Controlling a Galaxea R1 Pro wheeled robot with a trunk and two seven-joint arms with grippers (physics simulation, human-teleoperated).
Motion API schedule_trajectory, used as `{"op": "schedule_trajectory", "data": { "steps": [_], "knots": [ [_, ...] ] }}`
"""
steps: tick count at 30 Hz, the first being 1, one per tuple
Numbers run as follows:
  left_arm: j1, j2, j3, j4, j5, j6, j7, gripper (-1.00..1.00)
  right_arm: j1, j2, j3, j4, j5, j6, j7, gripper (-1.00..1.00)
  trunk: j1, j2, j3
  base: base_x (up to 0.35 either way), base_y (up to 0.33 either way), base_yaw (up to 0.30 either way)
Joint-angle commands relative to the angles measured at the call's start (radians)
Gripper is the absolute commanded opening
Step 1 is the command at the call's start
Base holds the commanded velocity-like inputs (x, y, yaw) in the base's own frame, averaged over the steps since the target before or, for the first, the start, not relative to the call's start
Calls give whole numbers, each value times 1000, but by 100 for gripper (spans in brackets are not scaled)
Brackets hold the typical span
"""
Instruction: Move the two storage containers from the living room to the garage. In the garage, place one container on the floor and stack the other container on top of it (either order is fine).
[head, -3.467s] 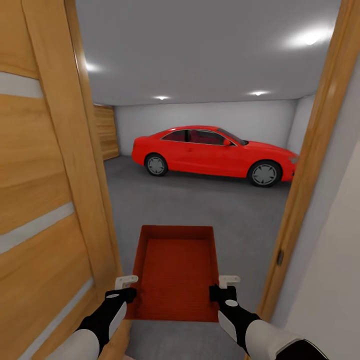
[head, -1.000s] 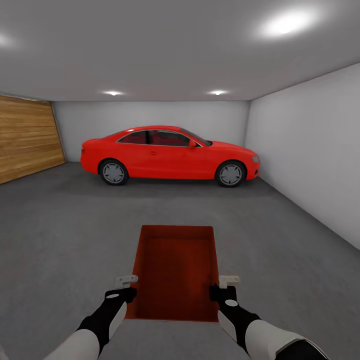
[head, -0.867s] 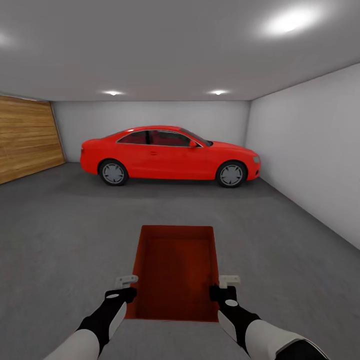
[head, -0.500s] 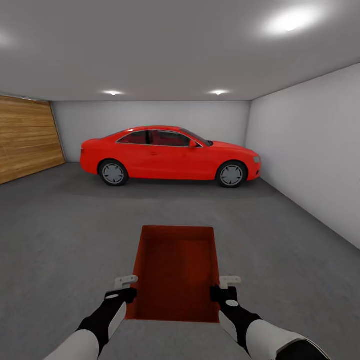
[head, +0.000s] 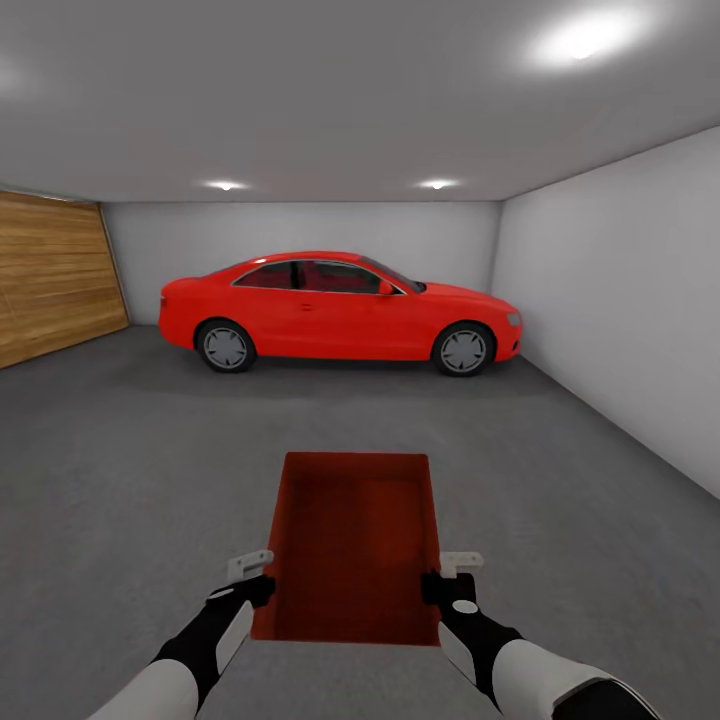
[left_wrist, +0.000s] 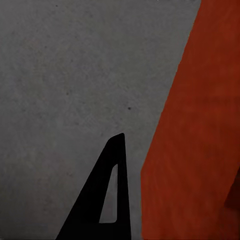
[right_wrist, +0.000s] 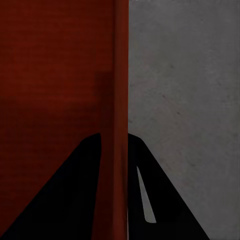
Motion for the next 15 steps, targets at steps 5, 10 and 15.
{"op": "schedule_trajectory", "data": {
  "steps": [5,10,15],
  "knots": [
    [-1,0,6,-3,11,7,5,-100,-1,0,23,2,-25,-7,-4,-100,0,-2,-2,12,-4,0],
    [-1,0,7,-3,-163,6,5,-100,-1,0,41,2,-51,-7,-4,-100,0,-2,-2,142,-1,0],
    [-1,1,6,-3,-162,5,4,-100,-1,0,41,2,-51,-7,-4,-100,0,-2,-2,306,0,0]
  ]
}}
